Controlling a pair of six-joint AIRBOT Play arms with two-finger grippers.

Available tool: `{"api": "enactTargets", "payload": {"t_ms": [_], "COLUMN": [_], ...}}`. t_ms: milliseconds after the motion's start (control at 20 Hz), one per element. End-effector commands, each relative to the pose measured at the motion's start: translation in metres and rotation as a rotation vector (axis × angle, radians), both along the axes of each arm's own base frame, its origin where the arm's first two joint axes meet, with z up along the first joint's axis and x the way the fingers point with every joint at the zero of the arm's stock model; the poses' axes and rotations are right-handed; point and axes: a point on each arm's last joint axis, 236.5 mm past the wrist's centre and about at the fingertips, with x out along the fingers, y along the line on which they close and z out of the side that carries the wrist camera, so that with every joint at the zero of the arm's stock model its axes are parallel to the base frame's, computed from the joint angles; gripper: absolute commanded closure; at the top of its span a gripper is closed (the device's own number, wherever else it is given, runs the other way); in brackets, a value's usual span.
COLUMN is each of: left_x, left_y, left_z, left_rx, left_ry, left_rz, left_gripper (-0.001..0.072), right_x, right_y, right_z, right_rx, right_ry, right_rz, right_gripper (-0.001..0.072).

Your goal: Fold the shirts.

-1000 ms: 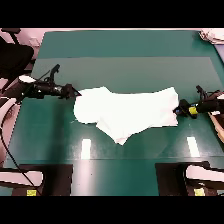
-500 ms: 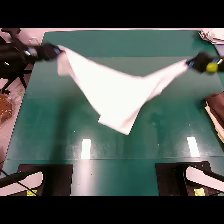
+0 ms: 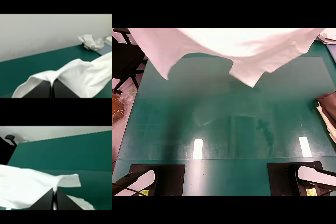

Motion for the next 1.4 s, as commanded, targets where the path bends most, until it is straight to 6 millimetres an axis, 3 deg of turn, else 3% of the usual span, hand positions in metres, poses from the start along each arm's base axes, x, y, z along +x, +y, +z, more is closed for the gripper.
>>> {"api": "enactTargets", "payload": {"t_ms": [0,100,250,400,550,700,850,950,1350], "left_x": [-0.03,-0.032,-0.048,-0.068,-0.099,-0.137,-0.173,-0.185,-0.212], "left_y": [-0.008,0.0,0.018,0.013,0.006,-0.004,-0.013,-0.016,-0.018], "left_z": [-0.049,-0.102,-0.199,-0.281,-0.364,-0.422,-0.452,-0.461,-0.461], "left_rx": [0.066,0.058,0.05,0.002,-0.061,-0.107,-0.128,-0.138,-0.094], "left_ry": [0.246,0.465,0.833,1.082,1.314,1.488,1.619,1.661,1.742], "left_rz": [-0.056,-0.035,0.033,0.0,-0.021,-0.041,-0.079,-0.086,-0.154], "left_gripper": [0.0686,0.0686,0.0686,0.0685,0.0685,0.0685,0.0685,0.0685,0.0684], "right_x": [-0.022,-0.028,-0.047,-0.078,-0.112,-0.144,-0.163,-0.17,-0.166], "right_y": [0.017,0.024,0.019,0.015,0.025,0.036,0.042,0.045,0.043], "right_z": [-0.025,-0.063,-0.137,-0.216,-0.283,-0.336,-0.363,-0.372,-0.371], "right_rx": [0.007,0.049,0.067,0.061,0.106,0.163,0.193,0.204,0.203], "right_ry": [0.108,0.21,0.404,0.586,0.721,0.845,0.916,0.94,0.928], "right_rz": [0.079,0.097,0.064,0.026,0.009,-0.006,-0.012,-0.016,-0.026], "right_gripper": [0.0698,0.0699,0.0699,0.0699,0.0699,0.0699,0.0698,0.0697,0.0697]}}
